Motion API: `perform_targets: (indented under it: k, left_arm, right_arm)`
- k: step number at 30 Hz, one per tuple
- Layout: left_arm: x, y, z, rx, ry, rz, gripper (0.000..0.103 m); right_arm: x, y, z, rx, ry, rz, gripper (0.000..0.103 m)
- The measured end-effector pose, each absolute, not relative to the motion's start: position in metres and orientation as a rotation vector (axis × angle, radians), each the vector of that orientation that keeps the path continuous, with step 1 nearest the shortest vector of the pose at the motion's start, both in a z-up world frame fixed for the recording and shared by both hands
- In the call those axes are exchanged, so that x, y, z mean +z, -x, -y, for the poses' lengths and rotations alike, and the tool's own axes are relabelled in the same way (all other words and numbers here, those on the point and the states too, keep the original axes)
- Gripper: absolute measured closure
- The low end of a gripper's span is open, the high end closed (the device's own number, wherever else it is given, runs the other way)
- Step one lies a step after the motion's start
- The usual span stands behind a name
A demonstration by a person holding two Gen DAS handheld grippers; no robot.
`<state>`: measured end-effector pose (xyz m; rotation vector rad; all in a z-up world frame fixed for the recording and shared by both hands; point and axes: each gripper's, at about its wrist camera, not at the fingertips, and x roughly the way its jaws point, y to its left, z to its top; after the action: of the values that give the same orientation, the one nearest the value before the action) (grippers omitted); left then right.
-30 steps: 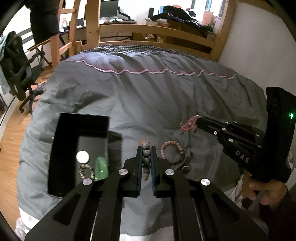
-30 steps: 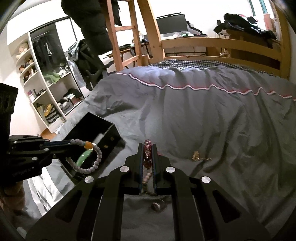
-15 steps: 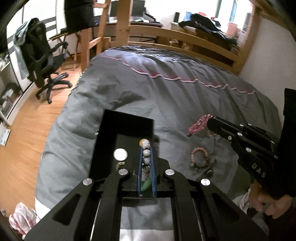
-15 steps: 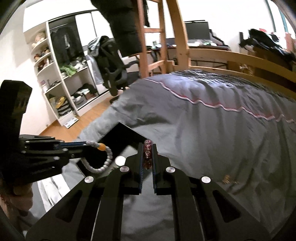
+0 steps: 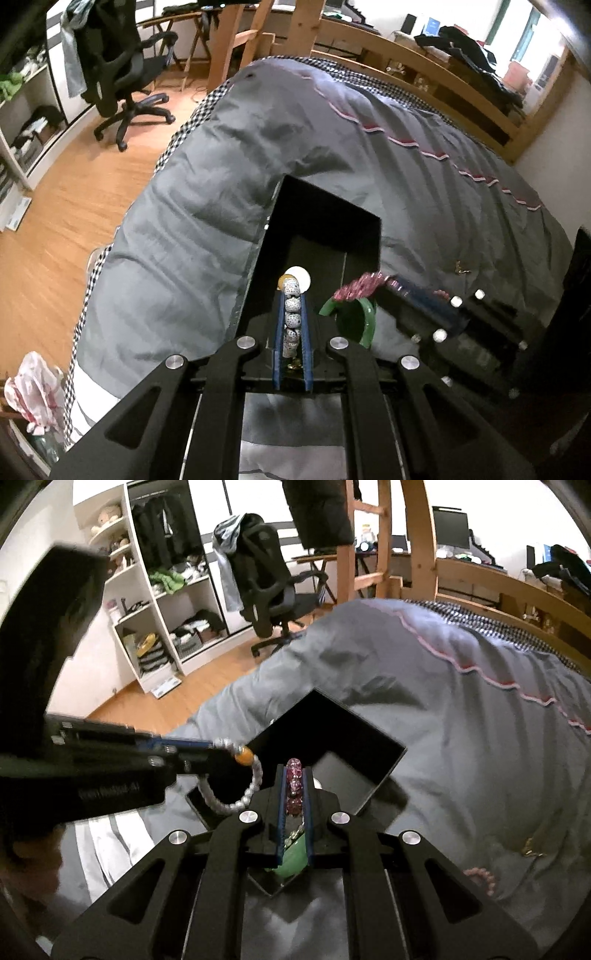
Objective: Organize jewelry
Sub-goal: 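Lower the white bracelet into the box with the left tool while the right releases its bracelet, then grasp the pink beaded bracelet with the left tool while the right tool grasps the gold pendant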
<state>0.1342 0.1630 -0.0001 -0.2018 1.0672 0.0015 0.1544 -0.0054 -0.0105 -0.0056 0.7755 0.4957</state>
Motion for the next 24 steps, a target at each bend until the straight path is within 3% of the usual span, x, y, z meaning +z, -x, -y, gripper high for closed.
perform_targets:
  k: [7,8,9,10,11,12,13,17,24]
  left_arm:
    - [0.002,-0.131,-0.167,0.004,0.211,-1.059,0.095]
    - [0.003,-0.131,-0.165,0.007,0.205,-1.054,0.092]
    - [0.004,-0.131,-0.165,0.01,0.206,-1.051,0.074]
    - [0.005,-0.13,-0.165,0.009,0.211,-1.044,0.06]
    - [0.01,-0.129,-0.165,0.02,0.211,-1.014,0.039]
    - [0.014,-0.126,-0.165,0.034,0.198,-0.984,0.035]
    - [0.017,-0.126,-0.165,0.034,0.192,-0.97,0.035]
    - [0.028,-0.12,-0.167,0.009,0.234,-0.901,0.014]
    - [0.034,-0.117,-0.155,-0.059,0.261,-0.824,0.007]
  right_arm:
    - [-0.026,-0.155,-0.003,0.522,0.014,-0.826,0.093]
    - [-0.027,-0.155,-0.005,0.521,0.023,-0.827,0.093]
    - [-0.026,-0.153,-0.006,0.517,0.031,-0.824,0.087]
    - [-0.026,-0.151,-0.005,0.513,0.034,-0.817,0.064]
    - [-0.024,-0.148,-0.003,0.501,0.029,-0.8,0.046]
    - [-0.021,-0.145,0.0,0.494,0.018,-0.776,0.015]
    - [-0.017,-0.141,0.004,0.493,0.008,-0.741,0.011]
    - [-0.006,-0.135,0.02,0.428,0.031,-0.715,0.005]
    - [0.011,-0.124,0.077,0.302,0.063,-0.693,0.004]
